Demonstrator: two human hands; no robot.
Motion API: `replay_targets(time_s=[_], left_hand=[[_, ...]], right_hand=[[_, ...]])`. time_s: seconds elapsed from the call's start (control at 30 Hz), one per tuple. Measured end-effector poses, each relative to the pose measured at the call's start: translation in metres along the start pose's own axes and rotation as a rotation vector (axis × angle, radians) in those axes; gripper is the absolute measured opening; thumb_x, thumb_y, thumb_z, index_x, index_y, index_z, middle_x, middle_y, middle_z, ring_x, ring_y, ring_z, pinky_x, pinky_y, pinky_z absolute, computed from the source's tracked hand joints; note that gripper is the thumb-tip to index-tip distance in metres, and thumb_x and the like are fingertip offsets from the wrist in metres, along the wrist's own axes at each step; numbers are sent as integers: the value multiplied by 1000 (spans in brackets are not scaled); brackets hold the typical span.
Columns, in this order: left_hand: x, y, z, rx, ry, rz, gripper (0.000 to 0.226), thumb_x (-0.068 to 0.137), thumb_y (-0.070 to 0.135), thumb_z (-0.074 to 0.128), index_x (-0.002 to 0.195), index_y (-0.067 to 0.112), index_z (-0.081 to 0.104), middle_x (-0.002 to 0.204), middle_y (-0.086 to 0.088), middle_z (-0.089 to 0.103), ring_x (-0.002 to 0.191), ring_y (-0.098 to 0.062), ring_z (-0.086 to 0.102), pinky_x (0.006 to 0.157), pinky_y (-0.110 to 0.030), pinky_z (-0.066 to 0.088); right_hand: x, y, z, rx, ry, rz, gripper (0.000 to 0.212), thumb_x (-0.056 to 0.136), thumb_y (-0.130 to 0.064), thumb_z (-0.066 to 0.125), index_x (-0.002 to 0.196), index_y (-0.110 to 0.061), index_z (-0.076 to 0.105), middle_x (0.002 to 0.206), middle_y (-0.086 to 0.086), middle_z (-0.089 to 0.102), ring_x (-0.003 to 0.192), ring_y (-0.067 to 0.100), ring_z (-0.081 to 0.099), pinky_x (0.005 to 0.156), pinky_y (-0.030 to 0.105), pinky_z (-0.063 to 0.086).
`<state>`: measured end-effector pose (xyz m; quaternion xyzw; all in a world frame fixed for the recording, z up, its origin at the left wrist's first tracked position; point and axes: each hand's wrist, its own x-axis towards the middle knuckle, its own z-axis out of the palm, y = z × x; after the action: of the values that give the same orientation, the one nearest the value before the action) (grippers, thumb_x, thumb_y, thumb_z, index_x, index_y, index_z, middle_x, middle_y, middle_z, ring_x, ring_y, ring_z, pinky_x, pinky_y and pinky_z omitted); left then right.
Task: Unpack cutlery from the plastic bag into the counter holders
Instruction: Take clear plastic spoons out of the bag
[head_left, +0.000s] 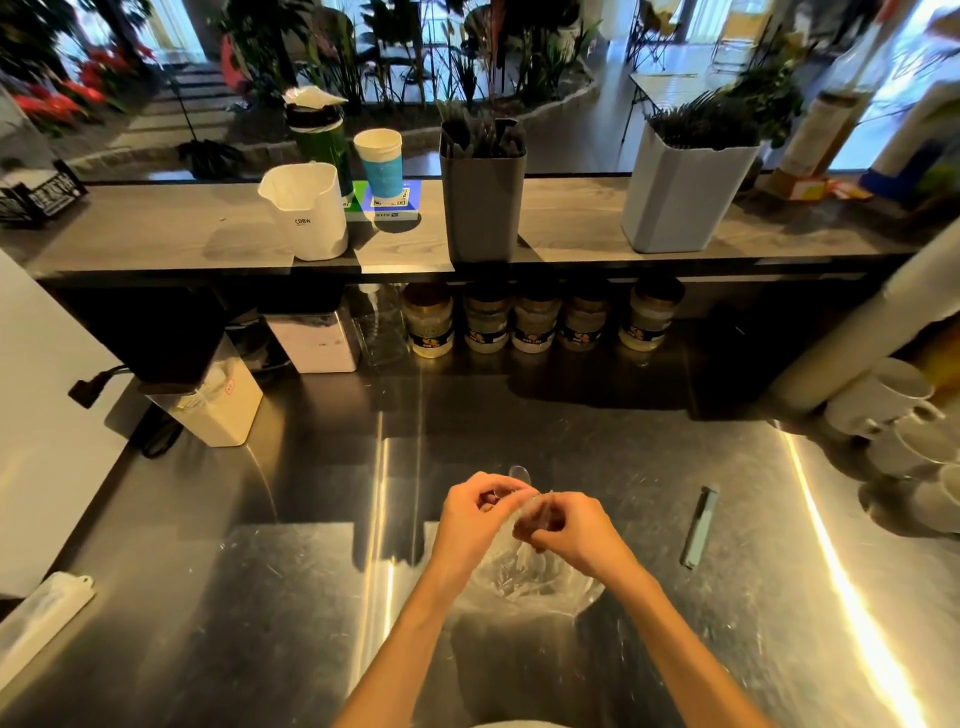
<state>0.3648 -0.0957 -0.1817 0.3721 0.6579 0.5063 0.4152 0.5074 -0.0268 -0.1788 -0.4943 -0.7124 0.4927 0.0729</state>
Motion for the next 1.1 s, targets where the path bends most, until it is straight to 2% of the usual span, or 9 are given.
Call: replay_targets(time_s=[0.13, 0.37, 0.5, 0.57, 0.67, 0.73, 0.9, 0.97, 1.1], left_hand=[[3, -6, -10, -91, 84, -13, 16, 97, 19, 64, 93, 22, 79, 78, 9, 68, 68, -6, 54, 64, -17, 46], [13, -14, -16, -393, 232, -131, 29, 107, 20, 42, 87, 8, 60, 87, -12, 70, 90, -22, 68, 88, -33, 55], [13, -17, -10, -455, 168, -171, 32, 109, 22, 36, 85, 7, 50, 67, -6, 55, 68, -20, 62, 79, -33, 57], [14, -19, -5, -466, 140, -215, 31, 109, 23, 35, 86, 8, 49, 64, -5, 44, 57, -15, 49, 62, -27, 50], [15, -17, 0, -460, 128, -307, 28, 109, 22, 34, 88, 9, 48, 68, -8, 41, 53, -12, 37, 47, -20, 32], [13, -15, 2, -437, 74, -341, 30, 109, 29, 35, 92, 9, 48, 72, -10, 52, 54, -12, 40, 46, -19, 31], [8, -7, 3, -417, -139, -355, 63, 99, 62, 32, 109, 6, 59, 84, -11, 70, 59, -13, 51, 56, -23, 36], [4, -3, 4, -429, -164, -337, 62, 99, 60, 36, 112, 6, 64, 86, -11, 71, 66, -15, 62, 64, -22, 44], [-1, -7, 6, -427, -136, -216, 39, 92, 45, 61, 102, 7, 62, 78, -5, 59, 59, -6, 46, 58, -19, 37]], right_hand=[[-1, 7, -5, 106, 11, -39, 11, 82, -22, 83, 88, -17, 76, 80, 1, 77, 72, 13, 75, 75, 27, 62], [-2, 15, -14, 459, 81, -48, 15, 83, -23, 82, 91, -11, 78, 89, 8, 77, 82, 19, 72, 79, 31, 60], [-2, 11, -20, 836, 65, 63, 33, 82, -27, 81, 105, -5, 75, 99, 11, 76, 92, 28, 68, 94, 44, 55], [-1, 6, -22, 987, 38, 125, 42, 76, -28, 81, 108, -1, 75, 86, 8, 70, 79, 18, 64, 85, 34, 56], [-2, -1, -20, 1151, 7, 186, 34, 86, -18, 73, 113, 2, 72, 85, 5, 72, 72, 8, 64, 69, 19, 59], [-3, -4, -17, 1215, 4, 211, 29, 90, -14, 69, 115, 1, 72, 92, 6, 75, 77, 9, 63, 72, 20, 59], [-1, -5, -10, 1259, 61, 242, 25, 93, -12, 67, 113, 0, 73, 95, 9, 76, 75, 9, 65, 66, 18, 60], [-1, -7, -5, 1279, 103, 254, 22, 93, -12, 67, 110, 0, 74, 98, 11, 77, 75, 9, 66, 64, 19, 60], [1, -8, 4, 1285, 179, 220, 18, 95, -8, 64, 109, -1, 74, 102, 10, 77, 79, 9, 64, 68, 16, 59]])
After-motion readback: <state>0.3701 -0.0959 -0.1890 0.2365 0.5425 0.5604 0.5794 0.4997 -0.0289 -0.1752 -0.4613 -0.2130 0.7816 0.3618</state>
